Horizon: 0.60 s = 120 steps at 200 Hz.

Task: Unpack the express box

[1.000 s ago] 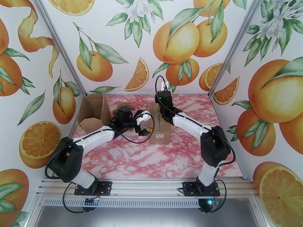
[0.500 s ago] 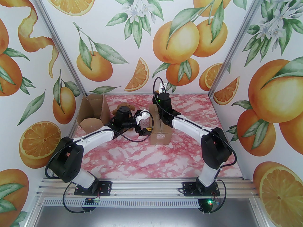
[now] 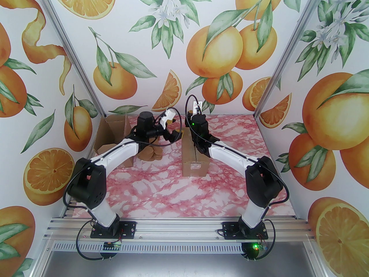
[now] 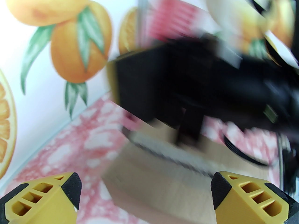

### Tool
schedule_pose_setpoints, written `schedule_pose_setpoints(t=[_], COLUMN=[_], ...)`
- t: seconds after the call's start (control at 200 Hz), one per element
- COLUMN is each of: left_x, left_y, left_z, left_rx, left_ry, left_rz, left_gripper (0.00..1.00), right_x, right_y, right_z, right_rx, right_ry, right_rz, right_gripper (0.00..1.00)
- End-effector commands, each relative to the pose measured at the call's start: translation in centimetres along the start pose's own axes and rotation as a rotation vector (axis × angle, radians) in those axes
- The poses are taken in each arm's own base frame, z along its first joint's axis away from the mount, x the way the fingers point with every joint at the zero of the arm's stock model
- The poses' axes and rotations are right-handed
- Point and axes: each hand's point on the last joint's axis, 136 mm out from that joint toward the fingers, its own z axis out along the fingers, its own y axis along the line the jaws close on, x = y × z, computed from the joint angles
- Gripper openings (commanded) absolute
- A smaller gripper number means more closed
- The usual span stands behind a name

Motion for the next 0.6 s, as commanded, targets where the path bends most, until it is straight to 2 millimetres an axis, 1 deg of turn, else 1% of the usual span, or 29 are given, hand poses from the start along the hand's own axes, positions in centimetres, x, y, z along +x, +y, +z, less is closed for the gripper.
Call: schedule_pose_setpoints(t=[0.0, 0.08, 0.25, 0.375, 0.595], left_x=[1.8, 2.6, 4.4, 5.5, 6.7], left_y=[1.9, 2.8, 3.7, 3.9, 4.0], left_z=[1.6, 2.3, 3.3, 3.7, 3.9], left_rx=[-0.021, -0.033, -0.033, -0.031, -0.031], left_ry=[0.047, 0.060, 0.096, 0.113, 0.136], left_rz=[-0.166, -0.204, -0.251, -0.276, -0.300], left_gripper=[0.93, 0.91, 0.89, 0.89, 0.88], right_x=[-0.1, 0.3, 0.9, 1.3, 1.8], right_y=[-0.8, -1.0, -1.2, -1.3, -1.1], right_z=[0.2, 0.4, 0.9, 1.0, 1.3], right_rx=[0.036, 0.040, 0.048, 0.051, 0.041], right_ry=[-0.001, 0.006, 0.019, 0.027, 0.040], right_rz=[-0.009, -0.012, -0.020, -0.028, -0.030], right_gripper=[0.00, 0.00, 0.00, 0.00, 0.00])
